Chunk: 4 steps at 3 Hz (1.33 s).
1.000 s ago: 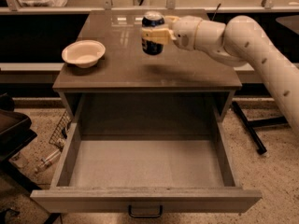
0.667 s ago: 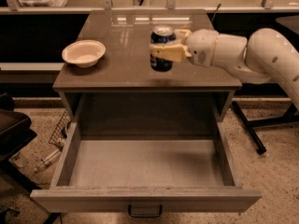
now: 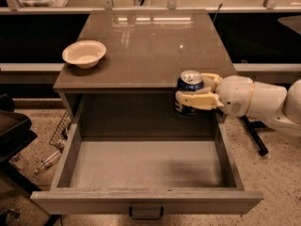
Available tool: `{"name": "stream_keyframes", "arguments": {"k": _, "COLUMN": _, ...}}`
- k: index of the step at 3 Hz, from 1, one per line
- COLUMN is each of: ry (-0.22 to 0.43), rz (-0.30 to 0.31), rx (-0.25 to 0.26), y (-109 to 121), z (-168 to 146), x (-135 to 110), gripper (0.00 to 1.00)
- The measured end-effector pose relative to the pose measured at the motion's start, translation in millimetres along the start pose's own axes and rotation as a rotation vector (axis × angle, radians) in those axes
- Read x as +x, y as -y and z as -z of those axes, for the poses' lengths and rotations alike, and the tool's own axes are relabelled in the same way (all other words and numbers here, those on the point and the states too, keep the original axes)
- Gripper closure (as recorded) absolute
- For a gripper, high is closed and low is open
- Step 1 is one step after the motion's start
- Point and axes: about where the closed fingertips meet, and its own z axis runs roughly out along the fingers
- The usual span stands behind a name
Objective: Place pepsi can into top drawer
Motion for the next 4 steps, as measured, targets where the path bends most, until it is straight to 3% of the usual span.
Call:
{"name": "stream_keyframes", "arguments": {"k": 1, "ry": -0.043, "rz": -0.02, "rx": -0.015, "y": -19, "z": 2, "x": 58, "gripper": 1.0}}
{"name": "stream_keyframes", "arguments": {"k": 2, "ry": -0.043, "rz": -0.02, "rx": -0.016, "y": -19, "z": 2, "x": 58, "gripper": 1.0}}
{"name": "stream_keyframes", "arguments": {"k": 3, "ry": -0.063, "rz": -0.044, "rx": -0.032, "y": -26, "z": -16, "x": 79, "gripper": 1.0}}
{"name": "stream_keyframes", "arguments": {"k": 4, "ry": -0.066, "rz": -0.07, "rx": -0.071, "y": -38, "z": -48, "x": 116, "gripper": 1.0}}
